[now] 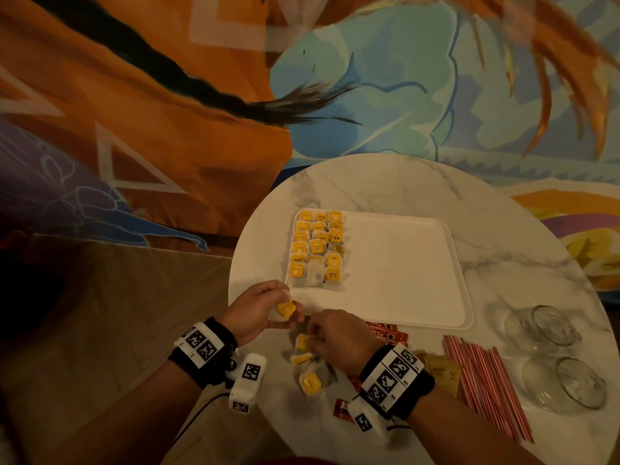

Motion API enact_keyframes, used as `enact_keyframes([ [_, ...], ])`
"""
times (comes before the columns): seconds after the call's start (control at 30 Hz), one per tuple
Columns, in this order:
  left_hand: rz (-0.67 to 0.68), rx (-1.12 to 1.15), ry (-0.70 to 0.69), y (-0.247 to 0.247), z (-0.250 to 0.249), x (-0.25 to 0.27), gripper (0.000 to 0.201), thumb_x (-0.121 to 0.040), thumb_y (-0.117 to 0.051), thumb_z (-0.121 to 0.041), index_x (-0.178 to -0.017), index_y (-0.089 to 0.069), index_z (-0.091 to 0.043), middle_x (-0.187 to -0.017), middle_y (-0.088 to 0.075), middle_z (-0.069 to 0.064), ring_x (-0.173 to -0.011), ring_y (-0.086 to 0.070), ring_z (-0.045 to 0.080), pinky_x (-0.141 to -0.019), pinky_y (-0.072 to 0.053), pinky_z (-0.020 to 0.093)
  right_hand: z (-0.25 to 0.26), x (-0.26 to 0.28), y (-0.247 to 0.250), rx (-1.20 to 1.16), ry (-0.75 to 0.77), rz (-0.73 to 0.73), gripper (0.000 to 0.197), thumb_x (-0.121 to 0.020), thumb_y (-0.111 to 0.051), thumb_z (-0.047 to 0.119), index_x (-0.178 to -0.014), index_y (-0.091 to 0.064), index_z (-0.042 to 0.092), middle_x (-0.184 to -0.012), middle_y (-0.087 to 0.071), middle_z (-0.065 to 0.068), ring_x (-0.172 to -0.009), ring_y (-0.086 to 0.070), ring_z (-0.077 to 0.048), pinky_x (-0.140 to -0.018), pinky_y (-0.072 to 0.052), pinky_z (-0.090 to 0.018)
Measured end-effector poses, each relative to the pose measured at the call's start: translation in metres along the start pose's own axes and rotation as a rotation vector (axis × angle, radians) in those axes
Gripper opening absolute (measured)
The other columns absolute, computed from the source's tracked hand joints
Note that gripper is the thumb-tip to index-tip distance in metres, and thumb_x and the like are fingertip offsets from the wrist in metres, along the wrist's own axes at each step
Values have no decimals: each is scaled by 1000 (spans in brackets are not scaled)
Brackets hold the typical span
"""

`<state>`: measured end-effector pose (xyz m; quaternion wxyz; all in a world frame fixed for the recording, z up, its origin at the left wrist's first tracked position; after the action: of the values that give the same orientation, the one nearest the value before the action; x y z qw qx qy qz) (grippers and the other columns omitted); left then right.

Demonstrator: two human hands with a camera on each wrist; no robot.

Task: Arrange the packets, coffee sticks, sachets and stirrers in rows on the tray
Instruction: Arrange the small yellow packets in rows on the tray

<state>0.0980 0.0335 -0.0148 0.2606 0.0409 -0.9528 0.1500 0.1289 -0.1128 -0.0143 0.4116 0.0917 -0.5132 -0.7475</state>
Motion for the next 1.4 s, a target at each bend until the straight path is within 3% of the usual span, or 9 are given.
enact_keyframes([
  [0.1, -16, -41, 1, 1, 1, -1, 8, -98, -50, -1, -98, -56, -6, -82, -65, 19, -79, -68, 33, -79, -58, 44, -3, 3, 10, -69, 8, -32, 17, -91, -62, 44, -94, -66, 28, -96, -65, 6, -86, -60, -15, -70, -46, -31],
  [0.27, -3, -162, -50, 3, 1, -2, 18, -95, -60, 3, -109, -62, -9, -89, -68, 13, -79, -68, 22, -69, -55, 31, -11, 9, 28, -192, 18, -88, 8, -94, -60, 32, -97, -65, 27, -100, -69, 8, -92, -63, -13, -81, -52, -36],
  [0.47, 7, -125, -44, -4, 3, -5, 25, -97, -54, 5, -116, -65, -7, -103, -73, 11, -92, -68, 24, -81, -58, 36, -17, 13, 50, -364, 26, -163, 5, -93, -65, 33, -94, -63, 29, -90, -68, 12, -71, -62, -1, -66, -50, -23],
  [0.6, 119, -56, -10, -17, 1, -3, 45, -71, -61, 6, -115, -65, -5, -106, -69, 13, -93, -68, 23, -78, -59, 36, -10, 10, 60, -447, 38, -212, 4, -92, -68, 29, -92, -65, 27, -85, -67, 10, -74, -61, -3, -67, -47, -22],
  [0.73, 202, -196, -56, -26, -1, 1, 40, -78, -65, 12, -114, -63, -6, -101, -68, 11, -91, -68, 21, -75, -58, 31, -7, 5, 60, -415, 39, -238, 7, -91, -68, 32, -93, -65, 26, -84, -65, 10, -76, -58, -4, -66, -43, -19],
  [0.87, 106, -358, -108, -21, -5, 2, 14, -88, -70, 3, -94, -64, -8, -81, -68, 7, -75, -68, 15, -66, -55, 27, -2, 0, 52, -418, 56, -214, 9, -90, -69, 35, -95, -65, 27, -86, -65, 10, -75, -58, -3, -66, -43, -18],
  [1.07, 30, -324, -46, -1, 4, 4, 14, -92, -58, 5, -87, -57, -8, -79, -71, 8, -75, -69, 20, -63, -55, 27, -3, -4, 25, -175, 14, -25, 22, -88, -66, 40, -103, -74, 26, -96, -73, 5, -86, -66, -13, -78, -54, -34],
  [1.27, 33, -233, 6, 7, 15, 7, 23, -92, -48, 12, -104, -58, -5, -88, -71, 16, -82, -69, 25, -76, -58, 38, 15, -1, -7, -40, 112, 146, 26, -88, -61, 45, -94, -75, 24, -92, -73, 4, -80, -65, -16, -70, -52, -33],
  [1.4, 35, -257, -14, 10, 16, 7, 33, -88, -51, 15, -113, -61, -3, -89, -69, 15, -83, -65, 28, -76, -56, 40, 14, -1, 0, -108, 116, 84, 18, -91, -62, 41, -93, -72, 26, -90, -72, 5, -79, -64, -13, -72, -51, -33],
])
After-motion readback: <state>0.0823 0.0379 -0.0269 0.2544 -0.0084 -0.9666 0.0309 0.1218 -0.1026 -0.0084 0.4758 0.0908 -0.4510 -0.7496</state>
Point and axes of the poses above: each hand's wrist, its own x-axis away from the middle knuckle, its own y-axis out of the back of the hand, z = x × y, the point moved 7 cm from there along -x, towards the middle knuckle
